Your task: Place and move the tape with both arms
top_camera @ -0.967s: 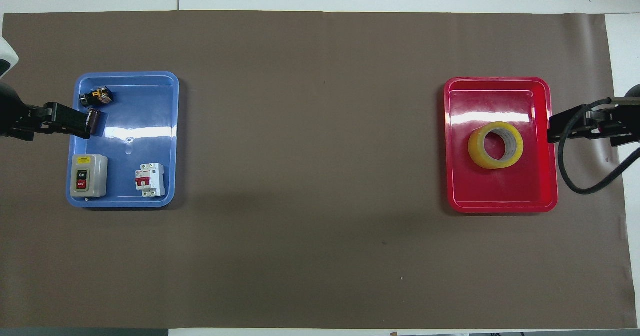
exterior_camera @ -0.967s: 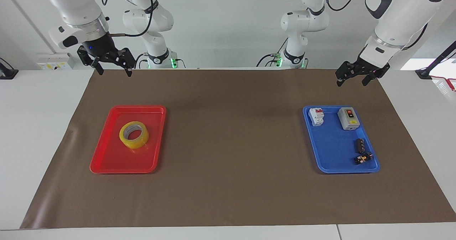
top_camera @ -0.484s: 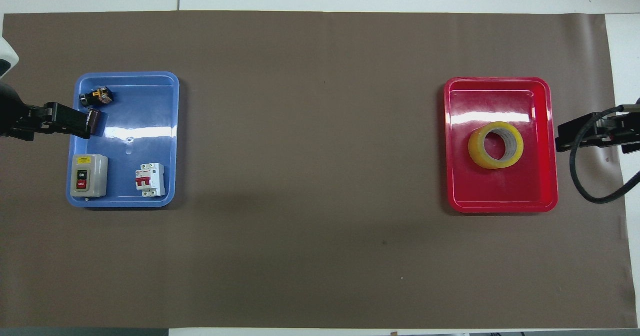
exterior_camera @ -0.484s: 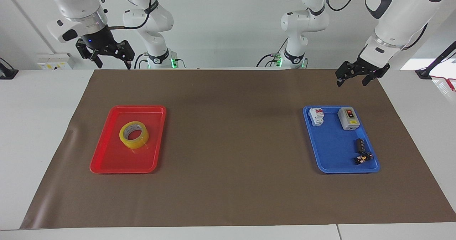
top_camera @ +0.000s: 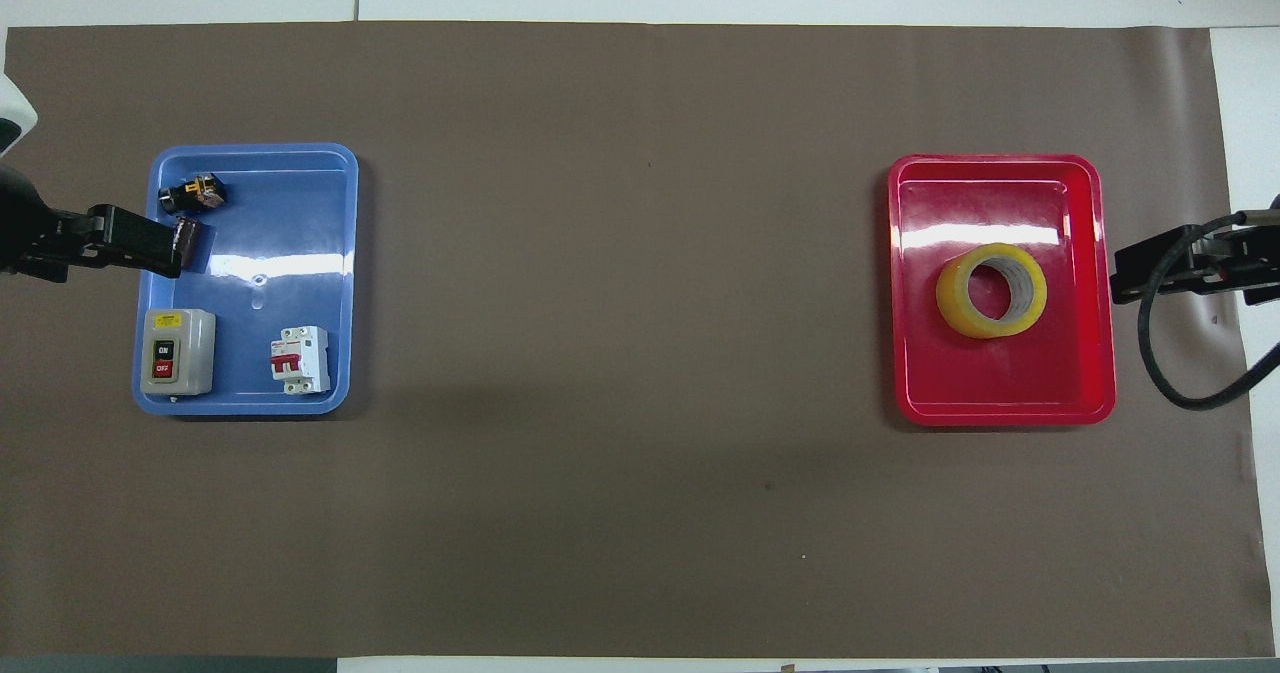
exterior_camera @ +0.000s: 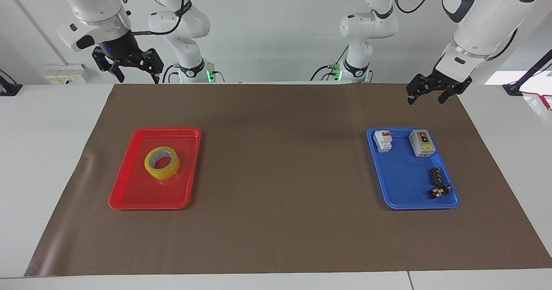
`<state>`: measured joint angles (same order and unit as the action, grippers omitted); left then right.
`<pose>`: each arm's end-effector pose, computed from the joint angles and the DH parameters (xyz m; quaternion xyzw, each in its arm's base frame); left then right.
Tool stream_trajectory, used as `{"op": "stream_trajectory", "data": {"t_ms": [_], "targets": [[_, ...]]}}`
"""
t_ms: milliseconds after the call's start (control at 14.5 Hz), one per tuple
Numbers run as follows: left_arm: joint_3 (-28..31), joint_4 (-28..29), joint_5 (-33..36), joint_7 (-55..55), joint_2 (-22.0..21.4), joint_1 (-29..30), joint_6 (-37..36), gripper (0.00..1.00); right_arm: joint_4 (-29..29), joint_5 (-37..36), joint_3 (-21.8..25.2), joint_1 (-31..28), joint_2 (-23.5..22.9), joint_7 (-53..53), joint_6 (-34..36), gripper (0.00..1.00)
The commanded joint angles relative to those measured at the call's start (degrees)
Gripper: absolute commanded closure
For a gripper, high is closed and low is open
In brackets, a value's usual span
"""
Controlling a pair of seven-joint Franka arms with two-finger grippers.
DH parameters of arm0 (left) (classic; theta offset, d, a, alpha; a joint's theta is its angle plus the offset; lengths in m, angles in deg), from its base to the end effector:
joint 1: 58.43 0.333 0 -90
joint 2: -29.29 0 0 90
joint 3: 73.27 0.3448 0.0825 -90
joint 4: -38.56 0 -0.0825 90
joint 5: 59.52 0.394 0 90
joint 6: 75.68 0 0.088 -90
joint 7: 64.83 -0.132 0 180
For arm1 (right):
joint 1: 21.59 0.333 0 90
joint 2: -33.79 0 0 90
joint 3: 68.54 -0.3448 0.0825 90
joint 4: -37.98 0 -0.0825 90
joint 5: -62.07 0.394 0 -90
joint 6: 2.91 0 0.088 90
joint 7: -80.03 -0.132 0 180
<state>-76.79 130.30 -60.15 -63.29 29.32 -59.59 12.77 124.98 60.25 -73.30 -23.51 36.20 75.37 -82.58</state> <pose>0.5573 -0.0471 0.6112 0.9992 -0.0274 -0.0292 0.0039 0.5283 0.0227 0.6612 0.9988 -0.0181 -0.0418 0.0202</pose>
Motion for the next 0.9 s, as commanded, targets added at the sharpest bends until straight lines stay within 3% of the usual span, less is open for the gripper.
{"op": "stream_trajectory", "data": {"t_ms": [0,829], "targets": [[0.3,0.5,-0.5,-0.6,-0.8,0.1,0.3,0.0,-0.5,-2.3,-0.6,-0.6,-0.2,4.0,-0.3,0.0],[0.3,0.5,-0.5,-0.6,-0.8,0.1,0.3,0.0,2.0,-0.6,-0.8,-0.5,1.2,3.6,-2.2,0.0]]}}
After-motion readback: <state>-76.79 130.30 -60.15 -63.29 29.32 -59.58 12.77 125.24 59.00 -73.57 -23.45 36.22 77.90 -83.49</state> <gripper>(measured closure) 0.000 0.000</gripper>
